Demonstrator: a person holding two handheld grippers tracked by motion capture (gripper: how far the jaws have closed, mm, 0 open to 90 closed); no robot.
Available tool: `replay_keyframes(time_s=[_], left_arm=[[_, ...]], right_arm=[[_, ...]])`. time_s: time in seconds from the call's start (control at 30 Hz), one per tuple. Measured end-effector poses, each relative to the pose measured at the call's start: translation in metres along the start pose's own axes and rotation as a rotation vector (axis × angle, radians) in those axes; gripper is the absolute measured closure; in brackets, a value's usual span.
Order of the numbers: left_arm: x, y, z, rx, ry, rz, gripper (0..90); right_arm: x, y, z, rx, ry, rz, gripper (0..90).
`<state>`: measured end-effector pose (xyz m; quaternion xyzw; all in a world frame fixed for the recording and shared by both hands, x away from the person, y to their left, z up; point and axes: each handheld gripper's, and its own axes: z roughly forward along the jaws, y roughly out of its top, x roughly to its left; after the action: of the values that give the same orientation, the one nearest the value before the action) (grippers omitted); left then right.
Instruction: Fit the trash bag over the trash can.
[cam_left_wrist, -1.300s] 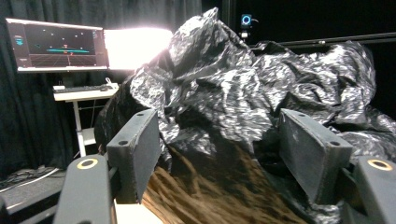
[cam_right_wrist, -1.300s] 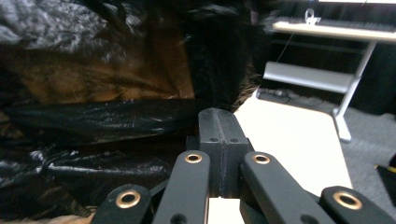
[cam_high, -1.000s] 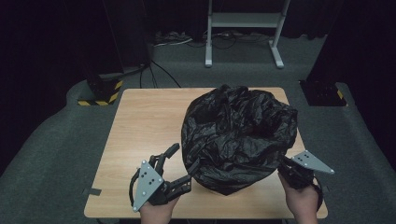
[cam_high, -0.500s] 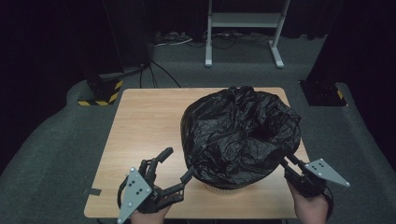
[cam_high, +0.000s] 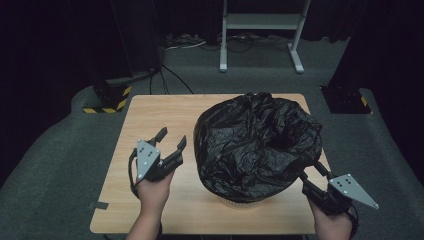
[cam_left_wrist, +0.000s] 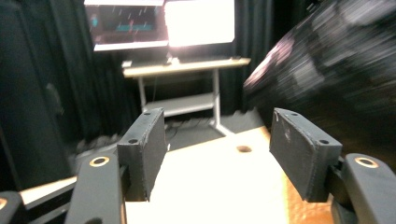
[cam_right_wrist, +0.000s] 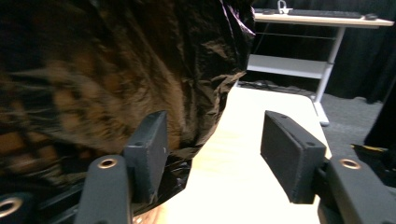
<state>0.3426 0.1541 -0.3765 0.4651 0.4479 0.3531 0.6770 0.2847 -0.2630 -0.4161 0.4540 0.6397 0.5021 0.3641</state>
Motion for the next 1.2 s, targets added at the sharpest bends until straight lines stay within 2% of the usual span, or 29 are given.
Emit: replay_keyframes(time_s=[0.07,0.1,0.13,0.2,0.27,0.3,0.37,0.43,0.5,0.6,0.67,0.7,0.73,0.8,0.9,0.93,0.97,1.03,1.07,1.1,1.13,1.17,1.2], left_arm=[[0.003,-0.014,0.016,0.045,0.009,-0.004,36.0],[0.003,-0.014,0.016,0.045,0.009,-0.004,36.0],[0.0,-0.027,0.026,0.06,0.006,0.009,36.7],[-0.002,-0.031,0.029,0.062,0.007,0.017,37.6],[-0.006,-0.039,0.035,0.063,0.0,-0.008,38.3],[-0.009,-0.042,0.036,0.067,-0.016,-0.014,38.5],[-0.01,-0.043,0.035,0.064,-0.026,-0.015,38.5],[-0.012,-0.045,0.033,0.06,-0.045,-0.02,39.3],[-0.012,-0.045,0.028,0.066,-0.05,-0.045,39.6],[-0.014,-0.045,0.023,0.055,-0.052,-0.035,40.6],[-0.016,-0.045,0.01,0.048,-0.055,-0.013,43.1],[-0.016,-0.045,0.01,0.048,-0.055,-0.013,43.4],[-0.016,-0.045,0.003,0.047,-0.061,-0.018,43.2],[-0.018,-0.047,-0.008,0.038,-0.074,-0.026,42.6],[-0.019,-0.048,-0.026,0.016,-0.082,-0.001,39.1],[-0.015,-0.047,-0.028,0.012,-0.063,0.006,39.3],[-0.007,-0.046,-0.023,0.019,-0.025,-0.021,39.3],[-0.001,-0.045,-0.012,0.043,0.002,-0.031,38.9],[-0.001,-0.045,-0.012,0.043,0.002,-0.031,38.8],[-0.001,-0.047,-0.005,0.054,0.004,-0.018,38.8],[-0.004,-0.05,0.003,0.063,-0.007,-0.006,38.7],[-0.004,-0.05,0.003,0.063,-0.007,-0.006,38.7],[-0.006,-0.053,0.008,0.067,-0.015,-0.017,38.5]], right_arm=[[0.0,-0.001,0.004,0.007,-0.014,0.005,38.7],[0.0,-0.001,0.004,0.007,-0.014,0.005,38.7],[0.002,-0.003,0.011,0.021,-0.016,0.014,37.2],[0.003,-0.004,0.013,0.024,-0.015,0.012,37.0],[0.007,-0.004,0.017,0.03,-0.009,-0.003,36.5],[0.01,-0.004,0.018,0.03,0.019,-0.001,36.6],[0.011,-0.004,0.018,0.03,0.029,-0.003,36.4],[0.015,-0.003,0.018,0.018,0.033,-0.02,36.7],[0.015,-0.003,0.018,0.01,0.044,-0.014,36.1],[0.014,-0.003,0.02,0.009,0.054,-0.018,36.2],[0.013,-0.002,0.024,-0.002,0.081,-0.034,38.4],[0.013,-0.002,0.024,-0.002,0.081,-0.034,38.4],[0.008,-0.001,0.032,-0.005,0.107,-0.045,38.3],[0.006,-0.001,0.035,-0.005,0.115,-0.052,37.9],[0.0,0.005,0.049,0.015,0.116,-0.063,35.1],[-0.001,0.01,0.048,0.02,0.085,-0.07,33.8],[-0.001,0.011,0.044,0.009,0.068,-0.072,33.8],[0.0,0.012,0.028,-0.013,0.027,-0.053,32.8],[0.0,0.012,0.028,-0.013,0.027,-0.053,32.8],[0.002,0.011,0.02,-0.023,0.015,-0.049,32.5],[0.008,0.006,0.001,-0.026,0.008,-0.024,31.4],[0.008,0.006,0.001,-0.026,0.008,-0.024,31.4],[0.017,0.0,-0.012,-0.023,0.01,-0.029,31.3]])
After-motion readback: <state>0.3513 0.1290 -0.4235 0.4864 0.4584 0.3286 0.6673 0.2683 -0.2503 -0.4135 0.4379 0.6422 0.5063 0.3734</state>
